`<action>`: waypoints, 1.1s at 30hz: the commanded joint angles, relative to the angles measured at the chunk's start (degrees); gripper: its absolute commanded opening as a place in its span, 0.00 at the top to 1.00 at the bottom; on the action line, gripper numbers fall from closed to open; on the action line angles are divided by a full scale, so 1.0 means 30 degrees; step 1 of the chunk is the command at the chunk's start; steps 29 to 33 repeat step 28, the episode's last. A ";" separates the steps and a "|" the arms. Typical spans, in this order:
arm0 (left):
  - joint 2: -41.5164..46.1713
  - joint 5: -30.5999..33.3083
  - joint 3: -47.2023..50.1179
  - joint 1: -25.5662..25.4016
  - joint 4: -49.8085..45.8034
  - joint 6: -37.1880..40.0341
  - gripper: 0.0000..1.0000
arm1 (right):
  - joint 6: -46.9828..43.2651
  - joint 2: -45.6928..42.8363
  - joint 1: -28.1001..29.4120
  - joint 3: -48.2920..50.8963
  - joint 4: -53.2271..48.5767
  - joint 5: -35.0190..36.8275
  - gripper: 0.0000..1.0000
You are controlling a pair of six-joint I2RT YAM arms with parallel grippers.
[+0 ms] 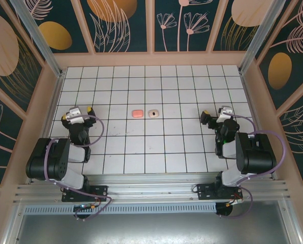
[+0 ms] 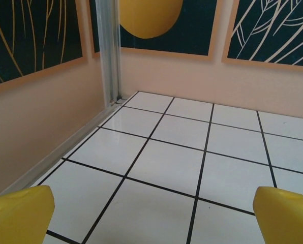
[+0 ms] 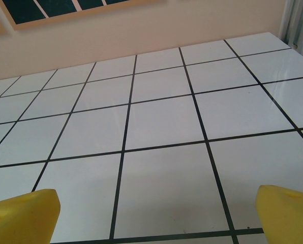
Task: Insert the wireless bluetooth earbuds into the charging case
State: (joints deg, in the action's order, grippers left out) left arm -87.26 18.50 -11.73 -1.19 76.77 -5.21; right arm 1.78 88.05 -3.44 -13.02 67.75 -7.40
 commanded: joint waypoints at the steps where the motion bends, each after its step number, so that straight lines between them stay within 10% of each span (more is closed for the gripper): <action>1: 0.0100 -0.1054 -0.0105 0.0110 -0.0445 -0.0519 0.01 | -0.0432 0.0014 -0.0036 -0.0169 0.1119 0.0152 0.01; 33: 0.0069 -0.3050 -0.0545 0.0106 -0.1216 0.0272 0.01 | -0.0445 0.0019 -0.0007 -0.0175 0.1119 0.0181 0.01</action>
